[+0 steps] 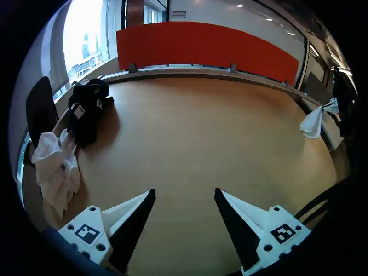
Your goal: Fold towel
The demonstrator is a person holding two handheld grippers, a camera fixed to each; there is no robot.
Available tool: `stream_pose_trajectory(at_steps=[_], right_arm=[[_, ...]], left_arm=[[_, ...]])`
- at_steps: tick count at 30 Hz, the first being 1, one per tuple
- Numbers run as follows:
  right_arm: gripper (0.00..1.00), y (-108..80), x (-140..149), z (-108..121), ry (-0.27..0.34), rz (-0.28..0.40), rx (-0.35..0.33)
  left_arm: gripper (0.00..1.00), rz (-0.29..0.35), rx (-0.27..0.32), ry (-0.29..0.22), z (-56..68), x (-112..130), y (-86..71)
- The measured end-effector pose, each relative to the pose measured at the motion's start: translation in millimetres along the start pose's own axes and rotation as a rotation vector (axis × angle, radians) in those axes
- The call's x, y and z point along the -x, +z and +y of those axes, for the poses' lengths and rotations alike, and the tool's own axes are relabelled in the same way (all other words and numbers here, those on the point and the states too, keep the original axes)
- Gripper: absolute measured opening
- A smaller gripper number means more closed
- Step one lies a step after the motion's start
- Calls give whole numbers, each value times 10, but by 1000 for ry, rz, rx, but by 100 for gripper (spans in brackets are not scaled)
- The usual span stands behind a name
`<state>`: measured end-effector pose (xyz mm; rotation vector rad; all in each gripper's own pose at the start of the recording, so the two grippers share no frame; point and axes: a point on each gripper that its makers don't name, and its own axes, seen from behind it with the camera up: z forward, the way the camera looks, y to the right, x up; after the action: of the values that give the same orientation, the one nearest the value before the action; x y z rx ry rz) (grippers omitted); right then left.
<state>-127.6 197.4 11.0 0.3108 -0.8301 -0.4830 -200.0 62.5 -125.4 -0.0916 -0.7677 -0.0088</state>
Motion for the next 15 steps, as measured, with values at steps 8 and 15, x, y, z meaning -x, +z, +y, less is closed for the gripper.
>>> stream_pose_trajectory(at_steps=[8, 15], right_arm=[[2, -13, 596, 40, 66, -72, 19], [2, 10, 992, 16, 128, -127, 33]], left_arm=[[95, -3, 5, 17, 48, -12, 8], [95, -7, 3, 28, 71, 2, -3]])
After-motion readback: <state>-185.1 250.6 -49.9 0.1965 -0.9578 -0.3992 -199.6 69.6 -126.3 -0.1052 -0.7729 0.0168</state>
